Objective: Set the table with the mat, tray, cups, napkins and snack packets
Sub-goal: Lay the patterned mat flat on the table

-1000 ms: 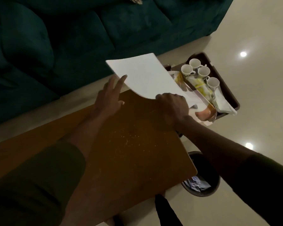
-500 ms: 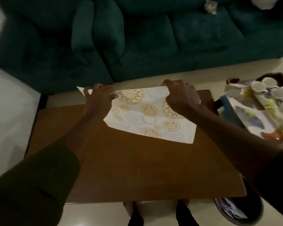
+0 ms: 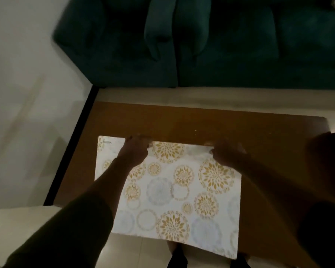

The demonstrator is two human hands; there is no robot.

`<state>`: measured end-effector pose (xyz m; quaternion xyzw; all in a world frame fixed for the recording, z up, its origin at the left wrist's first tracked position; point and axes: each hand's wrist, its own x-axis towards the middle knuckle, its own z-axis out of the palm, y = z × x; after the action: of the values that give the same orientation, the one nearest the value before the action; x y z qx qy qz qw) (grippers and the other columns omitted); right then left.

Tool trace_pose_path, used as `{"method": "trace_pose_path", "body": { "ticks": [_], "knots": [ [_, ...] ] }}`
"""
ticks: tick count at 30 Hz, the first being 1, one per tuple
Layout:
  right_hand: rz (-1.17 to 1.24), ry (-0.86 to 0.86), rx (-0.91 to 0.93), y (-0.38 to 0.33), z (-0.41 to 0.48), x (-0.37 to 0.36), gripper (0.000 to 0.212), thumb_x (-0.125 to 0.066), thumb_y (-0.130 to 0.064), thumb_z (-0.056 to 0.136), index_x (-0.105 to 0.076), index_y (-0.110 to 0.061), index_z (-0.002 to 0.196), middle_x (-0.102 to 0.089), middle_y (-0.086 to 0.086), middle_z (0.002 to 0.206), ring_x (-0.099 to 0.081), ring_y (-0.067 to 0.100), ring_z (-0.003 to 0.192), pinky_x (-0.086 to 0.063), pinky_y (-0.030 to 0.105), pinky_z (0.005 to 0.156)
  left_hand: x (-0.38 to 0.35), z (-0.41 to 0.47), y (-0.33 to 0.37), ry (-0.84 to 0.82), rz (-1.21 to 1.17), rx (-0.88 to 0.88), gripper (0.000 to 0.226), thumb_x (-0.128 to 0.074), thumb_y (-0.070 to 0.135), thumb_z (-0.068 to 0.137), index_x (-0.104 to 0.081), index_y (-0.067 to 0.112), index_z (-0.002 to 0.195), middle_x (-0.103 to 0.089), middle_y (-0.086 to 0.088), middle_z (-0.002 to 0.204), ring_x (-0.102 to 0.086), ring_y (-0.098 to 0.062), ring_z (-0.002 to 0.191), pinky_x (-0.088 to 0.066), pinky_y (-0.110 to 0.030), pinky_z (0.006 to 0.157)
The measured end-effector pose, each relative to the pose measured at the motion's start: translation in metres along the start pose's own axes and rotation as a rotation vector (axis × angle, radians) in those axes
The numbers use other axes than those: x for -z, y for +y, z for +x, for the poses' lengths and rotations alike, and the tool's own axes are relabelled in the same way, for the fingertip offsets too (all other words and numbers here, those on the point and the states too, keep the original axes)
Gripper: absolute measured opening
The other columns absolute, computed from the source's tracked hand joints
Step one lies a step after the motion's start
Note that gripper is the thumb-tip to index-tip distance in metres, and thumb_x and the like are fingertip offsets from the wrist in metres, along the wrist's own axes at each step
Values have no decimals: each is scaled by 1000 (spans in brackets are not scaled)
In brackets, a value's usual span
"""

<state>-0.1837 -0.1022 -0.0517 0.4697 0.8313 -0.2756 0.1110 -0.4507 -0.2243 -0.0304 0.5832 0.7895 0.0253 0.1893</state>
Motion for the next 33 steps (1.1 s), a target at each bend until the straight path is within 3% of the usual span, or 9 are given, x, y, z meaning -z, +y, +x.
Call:
{"method": "trace_pose_path", "body": {
  "ticks": [2,4,10,13,15,18,23,28,33],
  "knots": [
    [-49,-37,-11,-3,9,-24,41,-53,-16,96,-52,-32,133,-49,3,144,-47,25,131,-41,45,104,-19,0,-14,-36,-18,-13,30,-44,-5,88,-60,20,87,-67,-7,104,-59,-27,99,-40,-39,91],
    [-43,-52,-22,-2,21,-40,43,-54,-14,95,-51,-32,134,-50,4,144,-53,25,126,-45,42,100,-34,4,-25,-52,-52,-21,34,-43,-9,85,-54,24,83,-65,-9,102,-59,-29,98,-43,-38,88],
    [-123,36,-35,2,70,-69,45,-53,-15,95,-48,-34,136,-57,5,136,-59,26,119,-52,44,96,-63,55,-52,17,156,-118,25,-48,4,91,-55,16,111,-56,-5,121,-46,-29,116,-33,-42,100],
    [-142,214,-2,5,92,-83,42,-55,-9,93,-55,-30,130,-68,5,121,-66,24,107,-53,42,88,-80,73,-63,-28,240,-102,62,-55,37,94,-26,23,148,-29,-9,153,-21,-36,144,-17,-53,118],
    [-136,280,25,9,106,-94,43,-55,-4,92,-58,-26,128,-71,5,114,-70,23,98,-56,40,83,-101,69,-68,-138,230,-118,84,-52,52,92,-3,27,154,-5,-8,163,0,-35,151,-2,-58,120],
    [-108,304,19,17,118,-106,44,-55,-3,92,-55,-24,130,-71,4,115,-68,23,102,-56,40,85,-139,46,-77,-254,193,-115,93,-42,69,87,14,33,152,20,-5,162,18,-30,149,7,-58,117],
    [-213,373,91,26,105,-128,57,-49,-36,94,-33,-21,146,-32,10,155,-27,32,145,-21,51,118,-174,27,-86,-297,138,-37,109,-39,86,73,18,35,150,28,-4,159,23,-27,148,7,-62,117],
    [-195,163,120,26,54,-184,72,-23,-73,89,-9,-41,152,4,0,164,2,26,151,-5,58,120,-181,23,-82,-319,108,-21,122,-45,89,65,22,33,149,32,-5,158,26,-29,147,4,-64,117],
    [-198,144,44,28,45,-214,83,-23,-81,83,2,-43,152,11,-1,163,13,29,150,6,60,118,-186,33,-79,-304,116,-27,128,-49,89,62,25,31,148,37,-6,154,30,-31,144,8,-64,116]
  ]
}}
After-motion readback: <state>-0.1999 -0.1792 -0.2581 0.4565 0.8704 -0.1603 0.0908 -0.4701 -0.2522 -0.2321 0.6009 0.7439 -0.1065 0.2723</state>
